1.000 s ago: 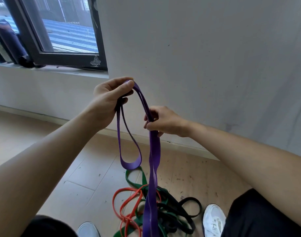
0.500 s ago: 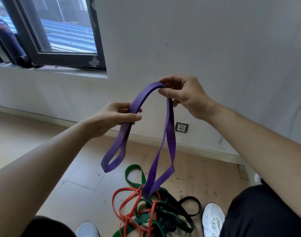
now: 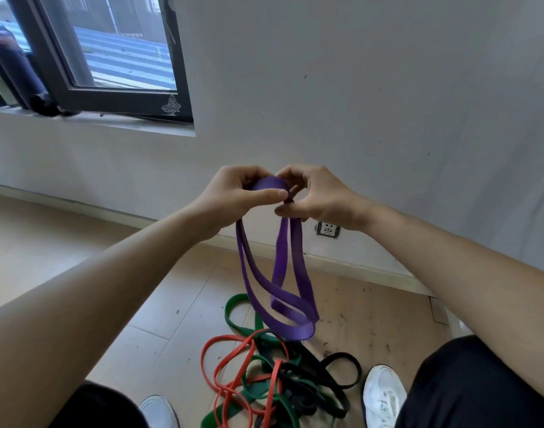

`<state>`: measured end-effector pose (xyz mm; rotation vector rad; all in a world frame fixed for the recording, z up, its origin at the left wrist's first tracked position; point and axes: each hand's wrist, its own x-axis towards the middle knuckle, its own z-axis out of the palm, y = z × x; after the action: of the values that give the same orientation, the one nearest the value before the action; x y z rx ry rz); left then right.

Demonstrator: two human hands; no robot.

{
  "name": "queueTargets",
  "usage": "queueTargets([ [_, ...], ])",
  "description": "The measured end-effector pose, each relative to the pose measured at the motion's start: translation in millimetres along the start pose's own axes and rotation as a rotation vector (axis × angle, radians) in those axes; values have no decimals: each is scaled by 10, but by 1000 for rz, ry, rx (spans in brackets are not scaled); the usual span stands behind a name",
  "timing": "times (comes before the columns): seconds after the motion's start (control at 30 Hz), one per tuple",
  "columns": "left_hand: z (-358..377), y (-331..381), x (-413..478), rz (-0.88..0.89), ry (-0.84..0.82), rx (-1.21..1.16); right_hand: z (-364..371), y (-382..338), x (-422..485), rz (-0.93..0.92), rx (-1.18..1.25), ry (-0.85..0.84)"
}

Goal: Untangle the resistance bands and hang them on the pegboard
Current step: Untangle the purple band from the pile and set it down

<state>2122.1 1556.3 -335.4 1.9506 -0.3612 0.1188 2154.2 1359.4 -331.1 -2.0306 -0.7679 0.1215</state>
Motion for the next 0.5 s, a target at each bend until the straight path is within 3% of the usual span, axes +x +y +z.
queueTargets([
  [0.17,-48,7,17,24,111,-119,179,256,-9,218,-36,-195],
  [0.33,-210,6,-25,38,186,-249,230,368,-19,248,-8,-280],
  [0.5,-477,-87,-56,-14,167,-313,72,310,2,272,72,-226],
])
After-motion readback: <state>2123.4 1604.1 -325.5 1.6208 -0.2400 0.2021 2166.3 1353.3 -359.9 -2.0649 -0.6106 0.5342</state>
